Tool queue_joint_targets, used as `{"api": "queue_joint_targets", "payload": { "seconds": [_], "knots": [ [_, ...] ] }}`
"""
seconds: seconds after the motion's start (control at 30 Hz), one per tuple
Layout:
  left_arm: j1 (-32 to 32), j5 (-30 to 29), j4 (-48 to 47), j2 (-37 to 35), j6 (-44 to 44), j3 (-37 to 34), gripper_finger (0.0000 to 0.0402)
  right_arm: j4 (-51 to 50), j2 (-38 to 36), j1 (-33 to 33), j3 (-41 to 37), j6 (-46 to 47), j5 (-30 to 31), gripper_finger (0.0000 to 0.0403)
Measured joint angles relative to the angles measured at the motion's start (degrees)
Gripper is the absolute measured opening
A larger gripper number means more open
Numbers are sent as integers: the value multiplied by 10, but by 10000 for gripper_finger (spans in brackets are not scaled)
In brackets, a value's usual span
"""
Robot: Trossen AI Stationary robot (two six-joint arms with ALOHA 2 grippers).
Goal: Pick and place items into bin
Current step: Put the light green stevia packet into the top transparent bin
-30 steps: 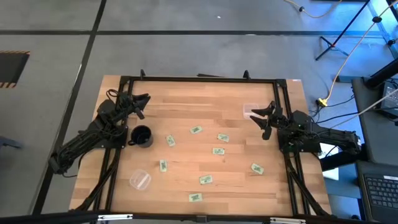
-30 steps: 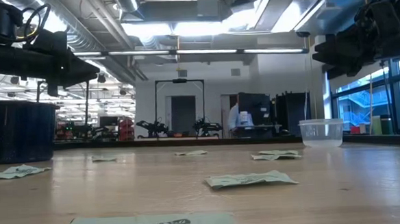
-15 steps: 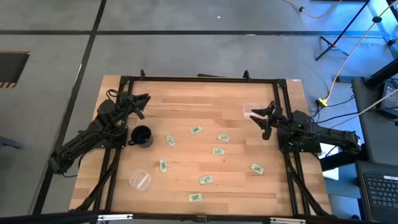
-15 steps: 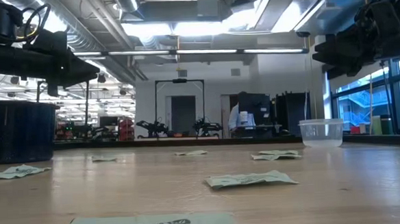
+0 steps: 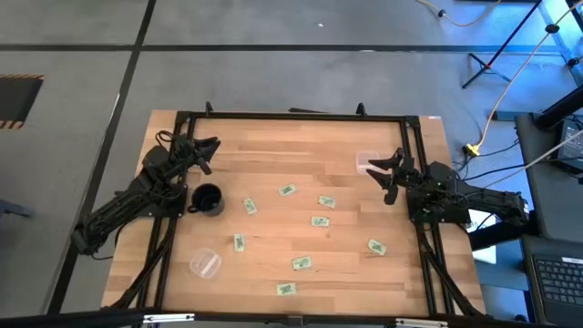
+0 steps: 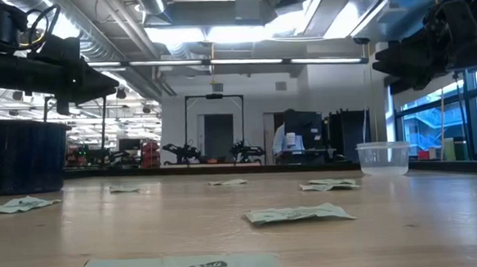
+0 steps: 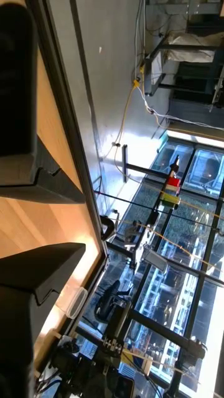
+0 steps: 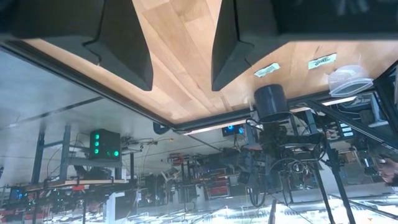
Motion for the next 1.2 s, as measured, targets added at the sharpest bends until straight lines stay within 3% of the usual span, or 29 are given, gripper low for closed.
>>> {"api": "queue_joint_targets", "payload": {
  "seconds": [0.57,0.93,1.2],
  "knots": [
    [0,0,0,0,0,0,106,11,0,0,0,-31,0,170],
    [0,-1,4,0,0,0,106,25,0,0,0,10,-2,266],
    [0,-2,5,0,0,0,106,23,0,0,0,-28,-17,283]
  ]
}}
